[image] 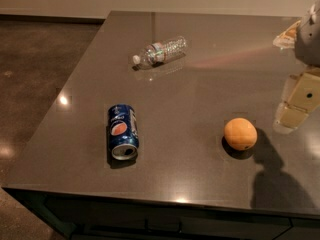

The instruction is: Place pepsi can upright

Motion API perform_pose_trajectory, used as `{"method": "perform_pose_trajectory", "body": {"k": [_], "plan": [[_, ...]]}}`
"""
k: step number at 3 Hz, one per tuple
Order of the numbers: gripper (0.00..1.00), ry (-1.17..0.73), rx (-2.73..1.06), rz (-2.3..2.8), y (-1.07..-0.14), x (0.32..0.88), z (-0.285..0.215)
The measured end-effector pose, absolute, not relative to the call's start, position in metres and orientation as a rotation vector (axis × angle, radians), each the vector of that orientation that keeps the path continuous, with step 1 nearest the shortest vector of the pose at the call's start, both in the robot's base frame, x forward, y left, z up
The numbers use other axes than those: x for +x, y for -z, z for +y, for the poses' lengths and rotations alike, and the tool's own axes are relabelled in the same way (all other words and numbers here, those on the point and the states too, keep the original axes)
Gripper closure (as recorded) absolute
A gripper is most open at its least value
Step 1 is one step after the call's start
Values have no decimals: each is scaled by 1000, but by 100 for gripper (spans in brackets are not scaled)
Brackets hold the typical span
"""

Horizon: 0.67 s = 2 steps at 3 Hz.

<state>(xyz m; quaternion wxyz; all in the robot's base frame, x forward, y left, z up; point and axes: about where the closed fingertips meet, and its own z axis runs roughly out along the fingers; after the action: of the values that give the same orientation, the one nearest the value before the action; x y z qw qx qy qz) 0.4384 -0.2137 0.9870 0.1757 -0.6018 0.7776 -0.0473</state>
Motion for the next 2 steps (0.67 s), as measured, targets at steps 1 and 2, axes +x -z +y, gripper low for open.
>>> {"method": "perform_pose_trajectory", "body": {"k": [1,2], "plan": [[0,134,-1705,2202,-987,438,-214],[0,111,-1759,2133,-990,448,-197]]}}
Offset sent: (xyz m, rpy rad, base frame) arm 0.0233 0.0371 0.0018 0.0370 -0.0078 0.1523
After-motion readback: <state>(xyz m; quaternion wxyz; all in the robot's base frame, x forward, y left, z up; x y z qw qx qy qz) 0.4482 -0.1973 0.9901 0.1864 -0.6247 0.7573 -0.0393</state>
